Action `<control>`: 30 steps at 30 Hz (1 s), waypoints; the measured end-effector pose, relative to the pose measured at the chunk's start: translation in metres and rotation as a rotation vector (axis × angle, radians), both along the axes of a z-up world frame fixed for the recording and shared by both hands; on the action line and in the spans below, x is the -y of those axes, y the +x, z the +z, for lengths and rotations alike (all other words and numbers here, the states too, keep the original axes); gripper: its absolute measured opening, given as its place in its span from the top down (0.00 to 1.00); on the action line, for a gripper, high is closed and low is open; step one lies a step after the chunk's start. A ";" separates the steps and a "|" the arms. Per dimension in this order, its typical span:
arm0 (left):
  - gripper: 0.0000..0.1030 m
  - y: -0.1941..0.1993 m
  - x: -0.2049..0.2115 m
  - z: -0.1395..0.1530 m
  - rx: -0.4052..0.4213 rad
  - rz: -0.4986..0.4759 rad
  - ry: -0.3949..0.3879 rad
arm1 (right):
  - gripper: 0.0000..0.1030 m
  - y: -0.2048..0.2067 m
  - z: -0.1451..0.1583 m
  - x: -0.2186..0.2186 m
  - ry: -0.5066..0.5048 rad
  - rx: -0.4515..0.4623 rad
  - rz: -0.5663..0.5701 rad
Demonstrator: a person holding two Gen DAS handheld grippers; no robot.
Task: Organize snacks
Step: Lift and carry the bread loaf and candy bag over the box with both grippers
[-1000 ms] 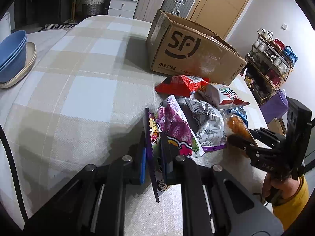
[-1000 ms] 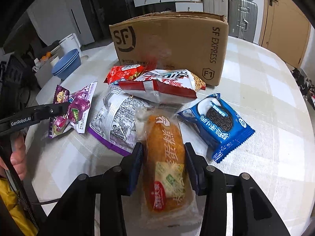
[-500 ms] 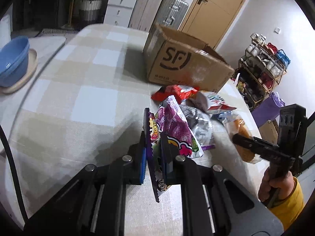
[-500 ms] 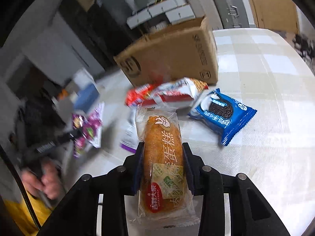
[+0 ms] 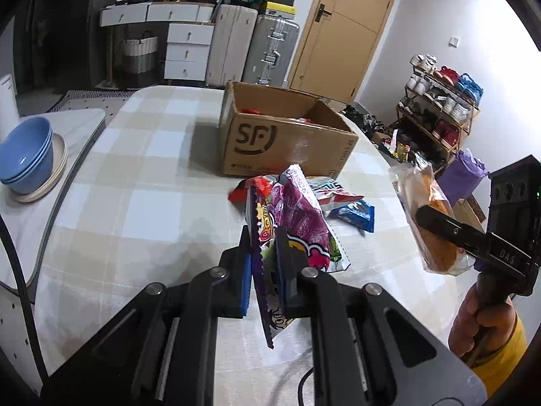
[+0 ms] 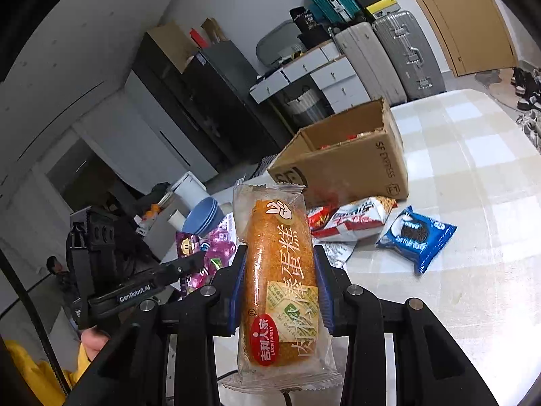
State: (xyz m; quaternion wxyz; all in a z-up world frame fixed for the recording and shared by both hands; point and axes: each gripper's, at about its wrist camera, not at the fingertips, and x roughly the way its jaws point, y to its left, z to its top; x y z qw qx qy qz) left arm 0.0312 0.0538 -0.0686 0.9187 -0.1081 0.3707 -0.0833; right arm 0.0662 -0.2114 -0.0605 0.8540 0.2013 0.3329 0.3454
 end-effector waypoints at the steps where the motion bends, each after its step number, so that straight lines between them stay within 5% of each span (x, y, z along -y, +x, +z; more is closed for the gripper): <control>1: 0.91 0.000 0.001 0.002 0.002 -0.002 0.000 | 0.65 0.000 0.001 0.000 0.004 0.000 0.001; 12: 0.91 0.047 0.003 0.044 0.054 -0.037 0.006 | 0.65 0.035 0.041 -0.001 0.024 0.060 0.006; 22: 0.91 0.128 0.015 0.092 0.140 -0.025 0.086 | 0.65 0.117 0.091 -0.016 -0.035 0.129 -0.012; 30: 0.91 0.211 0.027 0.080 0.084 -0.033 0.130 | 0.65 0.190 0.089 -0.030 -0.077 0.079 -0.051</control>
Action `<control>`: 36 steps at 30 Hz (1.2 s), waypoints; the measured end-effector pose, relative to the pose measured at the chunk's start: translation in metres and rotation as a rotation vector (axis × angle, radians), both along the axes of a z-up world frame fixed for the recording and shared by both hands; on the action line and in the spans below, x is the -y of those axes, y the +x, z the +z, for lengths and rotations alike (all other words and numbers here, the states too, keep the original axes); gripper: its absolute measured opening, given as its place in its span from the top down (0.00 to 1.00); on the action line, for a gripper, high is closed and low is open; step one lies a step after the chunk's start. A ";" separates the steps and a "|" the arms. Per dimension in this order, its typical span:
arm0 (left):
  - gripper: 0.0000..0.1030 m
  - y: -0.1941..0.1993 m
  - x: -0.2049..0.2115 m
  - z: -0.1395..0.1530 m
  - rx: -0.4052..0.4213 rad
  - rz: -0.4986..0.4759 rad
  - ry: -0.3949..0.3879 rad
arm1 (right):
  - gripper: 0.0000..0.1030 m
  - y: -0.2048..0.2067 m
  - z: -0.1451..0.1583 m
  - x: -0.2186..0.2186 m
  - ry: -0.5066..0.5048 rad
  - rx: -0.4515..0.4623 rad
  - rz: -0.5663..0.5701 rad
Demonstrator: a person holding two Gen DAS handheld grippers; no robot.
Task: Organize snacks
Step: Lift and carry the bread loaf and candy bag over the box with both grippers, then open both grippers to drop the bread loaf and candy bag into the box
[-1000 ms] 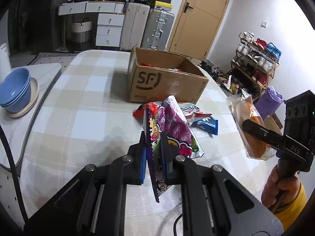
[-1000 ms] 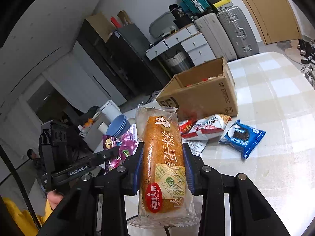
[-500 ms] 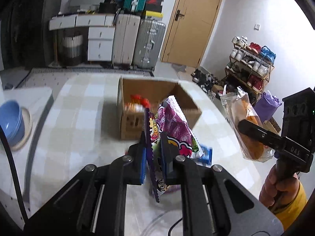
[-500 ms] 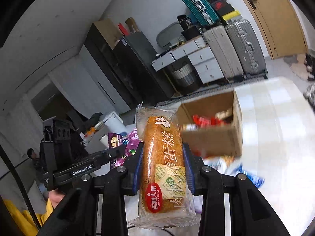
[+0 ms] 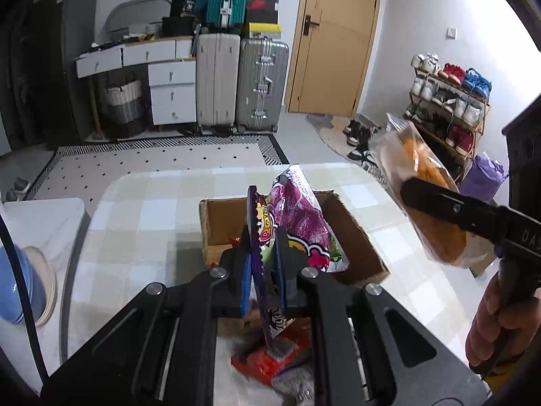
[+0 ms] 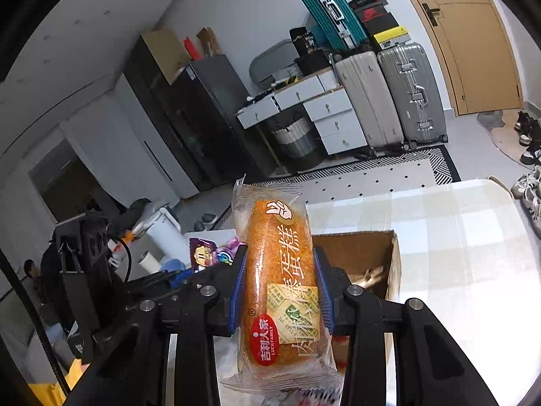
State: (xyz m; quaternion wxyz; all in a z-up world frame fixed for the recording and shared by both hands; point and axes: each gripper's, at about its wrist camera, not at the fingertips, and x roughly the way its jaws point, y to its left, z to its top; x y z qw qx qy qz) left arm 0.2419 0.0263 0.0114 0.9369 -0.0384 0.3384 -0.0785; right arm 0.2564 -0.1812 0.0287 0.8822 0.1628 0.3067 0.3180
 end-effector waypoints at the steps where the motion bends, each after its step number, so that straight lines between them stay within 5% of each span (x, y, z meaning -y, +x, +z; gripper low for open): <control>1: 0.91 0.007 0.002 -0.004 -0.012 -0.004 0.003 | 0.65 0.010 -0.004 -0.002 0.001 -0.013 0.003; 11: 0.91 0.088 0.019 -0.051 -0.130 -0.044 0.027 | 0.65 0.080 -0.052 -0.022 -0.043 -0.147 0.006; 28: 0.89 0.116 0.021 -0.098 -0.191 -0.059 0.026 | 0.65 0.089 -0.081 -0.031 -0.112 -0.171 -0.005; 30: 0.85 0.115 0.023 -0.098 -0.190 -0.063 0.032 | 0.64 0.090 -0.082 -0.033 -0.125 -0.180 -0.008; 34: 0.56 0.109 0.018 -0.096 -0.184 -0.057 0.024 | 0.54 0.094 -0.088 -0.032 -0.151 -0.211 -0.034; 36: 0.55 0.104 0.017 -0.094 -0.179 -0.052 0.023 | 0.52 0.092 -0.088 -0.030 -0.146 -0.205 -0.045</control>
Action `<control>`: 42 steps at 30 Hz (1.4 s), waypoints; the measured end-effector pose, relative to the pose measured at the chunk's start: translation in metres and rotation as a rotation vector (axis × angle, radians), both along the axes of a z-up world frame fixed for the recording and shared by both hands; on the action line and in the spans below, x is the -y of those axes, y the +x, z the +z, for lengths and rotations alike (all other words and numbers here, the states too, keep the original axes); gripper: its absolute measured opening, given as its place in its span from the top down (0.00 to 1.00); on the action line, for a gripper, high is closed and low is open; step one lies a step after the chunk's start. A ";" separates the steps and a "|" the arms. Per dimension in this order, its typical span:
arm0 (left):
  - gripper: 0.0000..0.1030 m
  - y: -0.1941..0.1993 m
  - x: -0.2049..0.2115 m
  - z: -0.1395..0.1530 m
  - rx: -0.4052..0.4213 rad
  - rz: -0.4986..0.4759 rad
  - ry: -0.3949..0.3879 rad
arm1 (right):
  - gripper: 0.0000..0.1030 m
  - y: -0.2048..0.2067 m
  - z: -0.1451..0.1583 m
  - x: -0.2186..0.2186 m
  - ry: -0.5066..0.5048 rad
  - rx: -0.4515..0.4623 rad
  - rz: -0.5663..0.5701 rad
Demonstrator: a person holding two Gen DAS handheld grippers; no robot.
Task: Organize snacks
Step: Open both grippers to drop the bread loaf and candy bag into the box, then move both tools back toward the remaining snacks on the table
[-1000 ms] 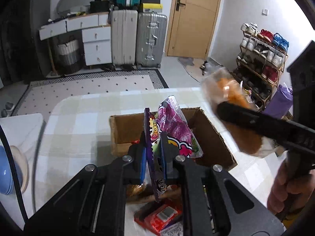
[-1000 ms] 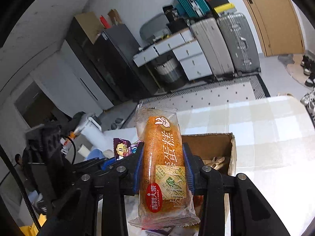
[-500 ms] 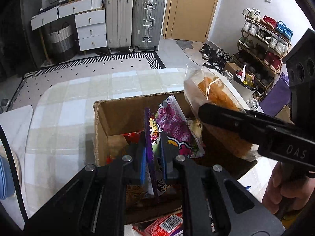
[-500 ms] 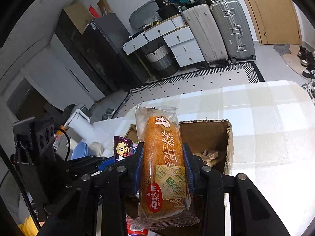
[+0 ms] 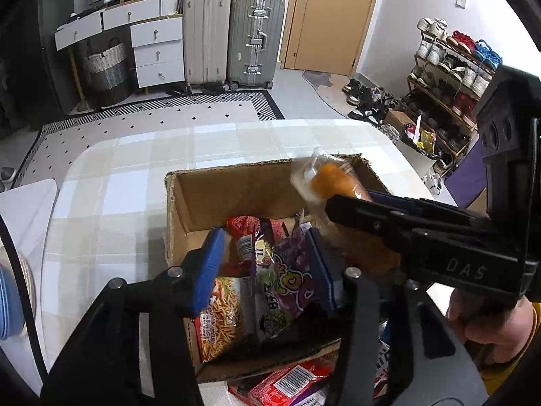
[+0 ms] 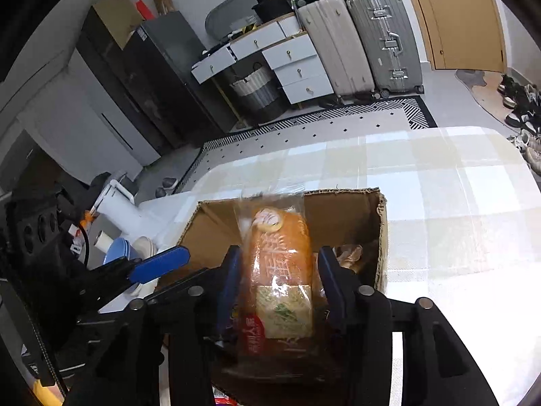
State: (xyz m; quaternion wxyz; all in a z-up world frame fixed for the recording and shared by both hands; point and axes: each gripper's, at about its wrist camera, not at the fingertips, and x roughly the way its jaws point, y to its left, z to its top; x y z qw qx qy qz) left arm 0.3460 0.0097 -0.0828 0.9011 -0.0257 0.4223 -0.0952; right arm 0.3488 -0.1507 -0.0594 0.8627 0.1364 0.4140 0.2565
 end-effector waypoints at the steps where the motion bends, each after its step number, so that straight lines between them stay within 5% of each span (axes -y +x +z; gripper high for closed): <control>1: 0.54 -0.003 -0.002 0.001 0.001 0.003 0.000 | 0.51 -0.001 0.001 0.001 -0.007 0.008 -0.003; 14: 0.29 -0.044 0.002 0.028 0.061 -0.011 0.009 | 0.49 -0.022 0.016 0.015 0.001 0.061 -0.023; 31: 0.28 -0.091 -0.007 0.054 0.055 0.006 0.014 | 0.49 -0.023 0.001 -0.014 -0.236 0.008 0.035; 42: 0.28 -0.113 -0.009 0.078 0.078 0.037 0.003 | 0.37 -0.080 0.059 0.019 -0.062 0.179 0.031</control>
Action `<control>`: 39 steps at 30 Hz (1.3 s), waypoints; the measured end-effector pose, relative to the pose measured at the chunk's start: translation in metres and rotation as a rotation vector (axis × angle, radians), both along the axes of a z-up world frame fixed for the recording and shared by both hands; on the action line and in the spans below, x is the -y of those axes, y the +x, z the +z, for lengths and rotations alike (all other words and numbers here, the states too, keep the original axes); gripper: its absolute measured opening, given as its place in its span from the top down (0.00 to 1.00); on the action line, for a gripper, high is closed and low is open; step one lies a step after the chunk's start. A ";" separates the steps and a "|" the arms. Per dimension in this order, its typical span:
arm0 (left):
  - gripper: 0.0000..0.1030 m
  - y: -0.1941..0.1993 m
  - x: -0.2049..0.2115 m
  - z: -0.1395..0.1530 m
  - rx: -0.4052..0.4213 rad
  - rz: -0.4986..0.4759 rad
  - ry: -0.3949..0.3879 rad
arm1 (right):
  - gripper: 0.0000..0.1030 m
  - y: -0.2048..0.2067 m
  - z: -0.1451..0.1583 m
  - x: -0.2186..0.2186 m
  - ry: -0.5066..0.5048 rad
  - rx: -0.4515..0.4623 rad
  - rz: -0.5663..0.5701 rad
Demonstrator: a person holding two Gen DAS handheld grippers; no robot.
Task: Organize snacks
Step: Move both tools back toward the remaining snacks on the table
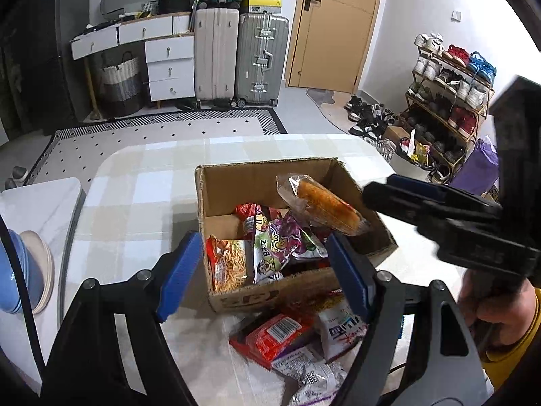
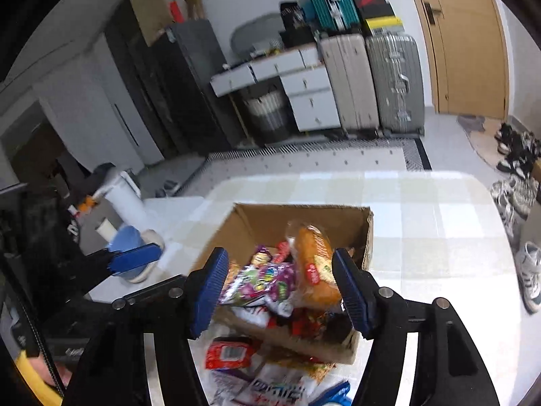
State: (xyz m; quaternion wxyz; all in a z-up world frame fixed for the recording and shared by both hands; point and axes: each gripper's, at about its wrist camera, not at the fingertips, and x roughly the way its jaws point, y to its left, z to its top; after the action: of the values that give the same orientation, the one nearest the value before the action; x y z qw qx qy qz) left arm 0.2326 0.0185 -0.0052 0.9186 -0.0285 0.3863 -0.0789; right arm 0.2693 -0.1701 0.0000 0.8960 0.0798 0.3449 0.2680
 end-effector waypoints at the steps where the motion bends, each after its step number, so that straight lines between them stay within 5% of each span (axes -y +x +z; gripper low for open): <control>1: 0.27 -0.005 0.000 0.004 0.008 0.004 0.001 | 0.35 -0.009 0.006 0.003 0.014 0.021 0.000; 4: 0.24 -0.029 0.001 0.021 0.060 0.020 0.007 | 0.12 -0.041 0.021 0.013 0.046 0.089 -0.017; 12: 0.19 -0.112 0.009 0.066 0.189 0.045 -0.021 | 0.03 -0.134 0.053 0.030 0.059 0.275 -0.032; 19: 0.08 -0.189 0.019 0.078 0.270 0.060 -0.005 | 0.01 -0.202 0.055 0.041 0.100 0.342 -0.048; 20: 0.00 -0.199 0.020 0.076 0.272 0.065 -0.007 | 0.01 -0.211 0.052 0.042 0.103 0.343 -0.051; 31: 0.01 -0.257 0.008 0.043 0.249 0.135 -0.051 | 0.01 -0.248 0.006 0.051 0.143 0.292 -0.100; 39: 0.01 -0.257 -0.004 0.000 0.203 0.173 -0.058 | 0.01 -0.247 -0.024 0.058 0.142 0.228 -0.160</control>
State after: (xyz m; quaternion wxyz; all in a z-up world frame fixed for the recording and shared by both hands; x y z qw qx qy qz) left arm -0.0243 0.0220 -0.0049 0.9551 -0.0803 0.2849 -0.0132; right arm 0.0218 -0.2282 -0.0240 0.9400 0.1394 0.2136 0.2268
